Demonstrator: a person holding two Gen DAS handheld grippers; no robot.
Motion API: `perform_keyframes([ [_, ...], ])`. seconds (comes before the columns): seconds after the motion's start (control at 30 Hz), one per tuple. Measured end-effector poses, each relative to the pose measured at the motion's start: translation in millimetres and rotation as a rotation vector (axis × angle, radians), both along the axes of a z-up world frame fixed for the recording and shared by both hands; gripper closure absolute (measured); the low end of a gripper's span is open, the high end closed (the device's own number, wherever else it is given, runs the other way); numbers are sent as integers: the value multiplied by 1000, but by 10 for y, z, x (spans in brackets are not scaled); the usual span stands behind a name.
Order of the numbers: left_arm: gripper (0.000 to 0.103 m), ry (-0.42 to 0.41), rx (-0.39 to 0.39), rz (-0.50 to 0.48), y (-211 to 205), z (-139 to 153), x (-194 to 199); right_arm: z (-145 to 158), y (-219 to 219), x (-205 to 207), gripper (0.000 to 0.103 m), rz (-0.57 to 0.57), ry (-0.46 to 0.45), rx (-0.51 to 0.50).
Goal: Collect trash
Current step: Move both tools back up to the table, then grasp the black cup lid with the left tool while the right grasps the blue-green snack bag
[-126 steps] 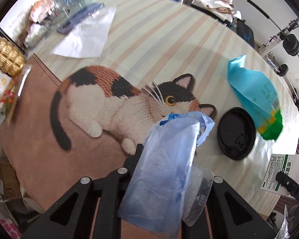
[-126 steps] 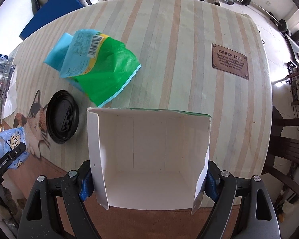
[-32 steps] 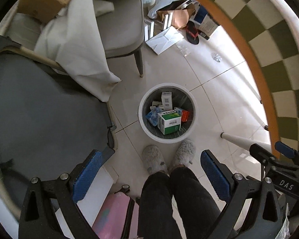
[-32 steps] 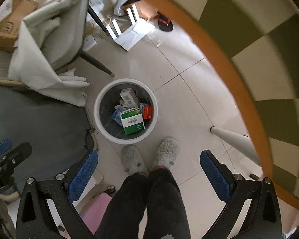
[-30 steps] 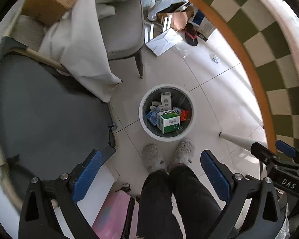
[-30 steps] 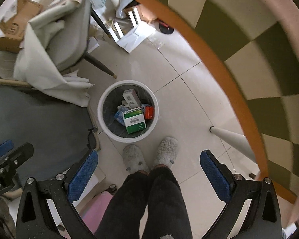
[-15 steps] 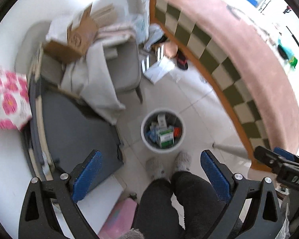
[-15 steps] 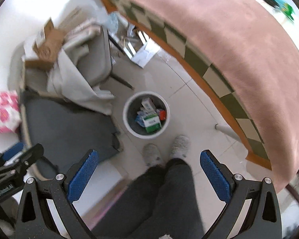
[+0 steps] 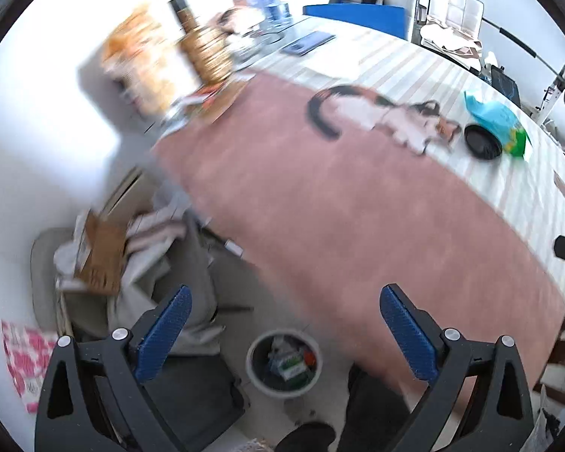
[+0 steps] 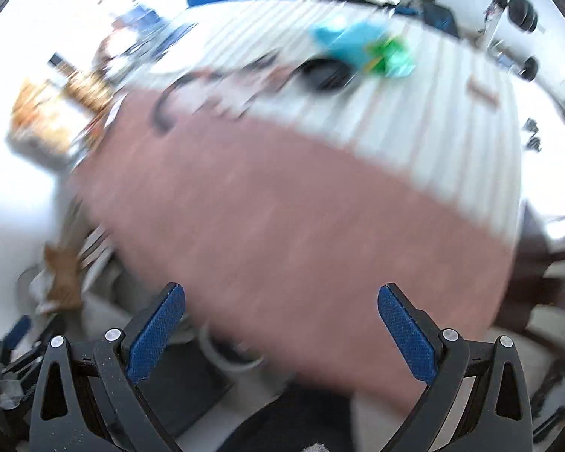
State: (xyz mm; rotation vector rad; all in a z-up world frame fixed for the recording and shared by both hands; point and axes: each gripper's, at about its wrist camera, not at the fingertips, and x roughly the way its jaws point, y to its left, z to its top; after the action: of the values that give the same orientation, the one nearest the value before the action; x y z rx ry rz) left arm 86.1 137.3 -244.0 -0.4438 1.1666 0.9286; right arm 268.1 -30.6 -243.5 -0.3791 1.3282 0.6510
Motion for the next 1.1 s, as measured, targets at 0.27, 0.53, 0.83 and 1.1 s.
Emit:
perform_keyframes([
  [0.27,1,98,-56,-8,602,-573,1883,-381,797,2223,0,105,-119,-213],
  [0.53,1,138,-179,14,921,-1013,2765,-1189,1631,3149,0,321,-17,-317],
  [0.83,1,55,-309,-117,723,-1063,3288,-1536,1549,3529,15,151,114,-232],
  [1.1,1,95,-443,-286,208,-1382,3875,-1444,200,3838,20,-264,133,-193],
])
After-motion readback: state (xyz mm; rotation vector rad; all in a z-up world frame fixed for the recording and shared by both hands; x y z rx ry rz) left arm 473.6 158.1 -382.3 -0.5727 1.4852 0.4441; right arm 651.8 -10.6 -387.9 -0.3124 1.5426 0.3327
